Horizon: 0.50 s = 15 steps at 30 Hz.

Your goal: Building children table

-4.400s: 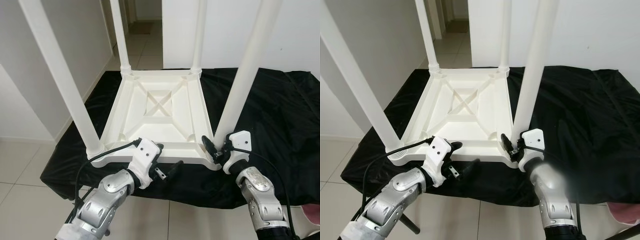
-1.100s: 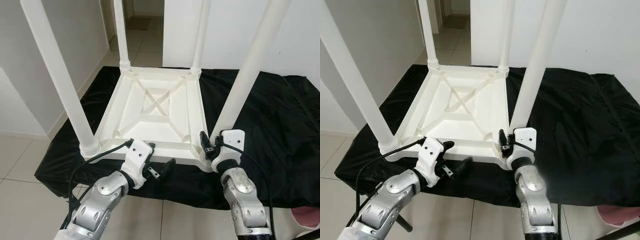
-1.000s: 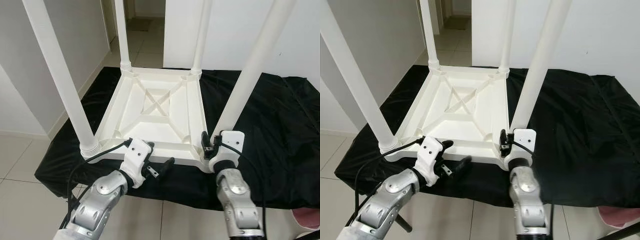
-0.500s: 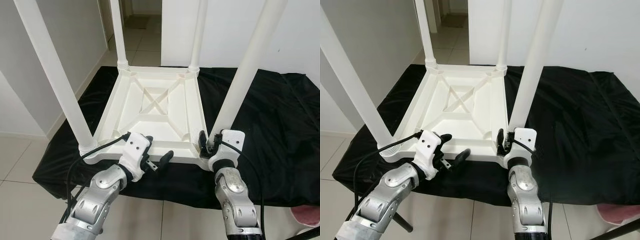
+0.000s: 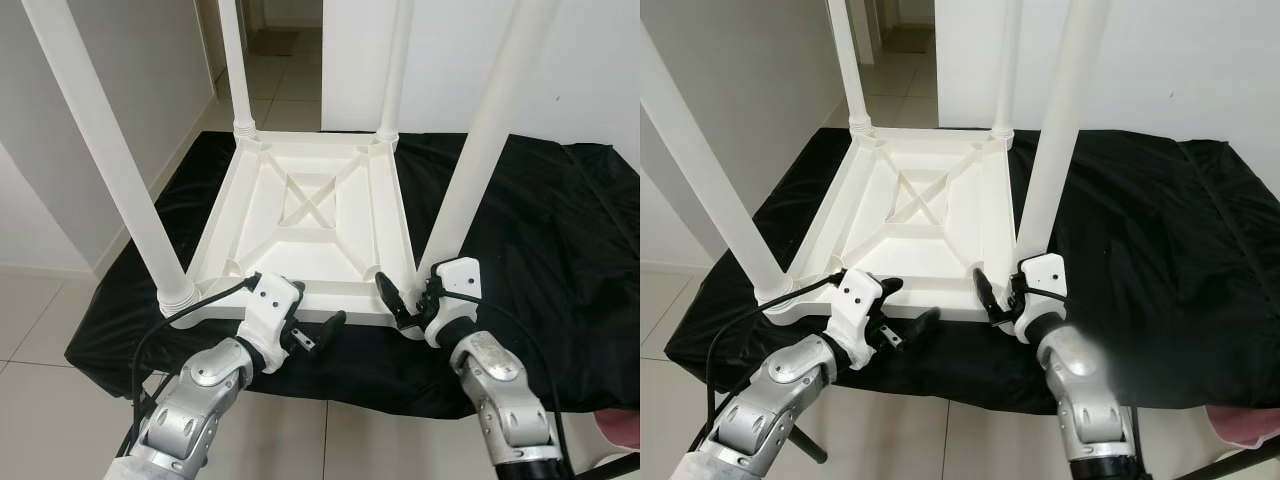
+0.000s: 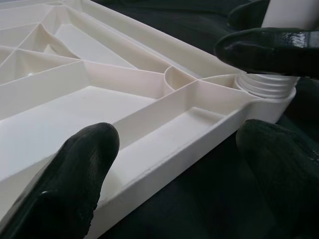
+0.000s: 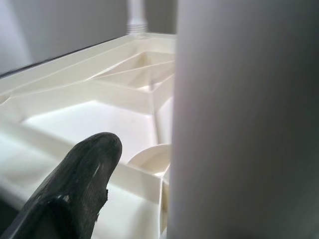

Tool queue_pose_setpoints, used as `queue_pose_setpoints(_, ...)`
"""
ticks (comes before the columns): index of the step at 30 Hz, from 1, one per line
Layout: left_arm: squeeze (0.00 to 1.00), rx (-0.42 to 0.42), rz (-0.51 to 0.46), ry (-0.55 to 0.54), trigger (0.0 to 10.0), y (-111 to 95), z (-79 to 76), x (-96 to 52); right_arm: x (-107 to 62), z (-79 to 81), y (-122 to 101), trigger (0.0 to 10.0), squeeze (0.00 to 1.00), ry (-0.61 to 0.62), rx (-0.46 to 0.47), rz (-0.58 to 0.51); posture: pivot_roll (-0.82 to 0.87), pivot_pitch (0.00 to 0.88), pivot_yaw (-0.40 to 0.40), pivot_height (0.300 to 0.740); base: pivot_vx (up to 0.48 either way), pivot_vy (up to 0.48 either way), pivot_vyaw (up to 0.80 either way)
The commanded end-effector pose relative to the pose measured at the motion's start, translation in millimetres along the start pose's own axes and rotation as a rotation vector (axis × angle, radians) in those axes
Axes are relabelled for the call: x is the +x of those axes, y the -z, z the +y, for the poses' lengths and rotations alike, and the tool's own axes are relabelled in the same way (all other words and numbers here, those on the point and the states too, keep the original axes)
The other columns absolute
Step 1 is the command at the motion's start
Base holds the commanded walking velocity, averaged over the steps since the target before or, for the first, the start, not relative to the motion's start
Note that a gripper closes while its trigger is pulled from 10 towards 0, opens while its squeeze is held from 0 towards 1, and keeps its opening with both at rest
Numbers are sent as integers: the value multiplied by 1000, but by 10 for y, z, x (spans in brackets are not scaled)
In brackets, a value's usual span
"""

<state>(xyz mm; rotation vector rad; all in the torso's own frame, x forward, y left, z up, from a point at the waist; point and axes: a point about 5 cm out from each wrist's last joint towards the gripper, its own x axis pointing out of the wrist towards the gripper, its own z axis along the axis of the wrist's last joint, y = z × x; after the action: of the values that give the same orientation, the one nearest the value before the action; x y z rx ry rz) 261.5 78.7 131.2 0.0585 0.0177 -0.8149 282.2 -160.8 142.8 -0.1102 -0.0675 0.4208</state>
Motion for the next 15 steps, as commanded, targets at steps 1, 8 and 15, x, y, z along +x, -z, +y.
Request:
queue_pose_setpoints(1,0,18,8,41,10000,-10,-23,13,53,11,25,10000,0,-80,-24,11,-58,0,48,740,0,0,0)
queue_pose_setpoints(8,0,16,6,37,10000,-25,-26,17,102,-92,59,5725,0,-144,-72,36,-52,0,49,740,0,0,0)
queue_pose_setpoints(15,0,12,5,46,10000,-39,-38,6,129,-215,100,0,0,-175,-82,49,-47,0,52,740,0,0,0)
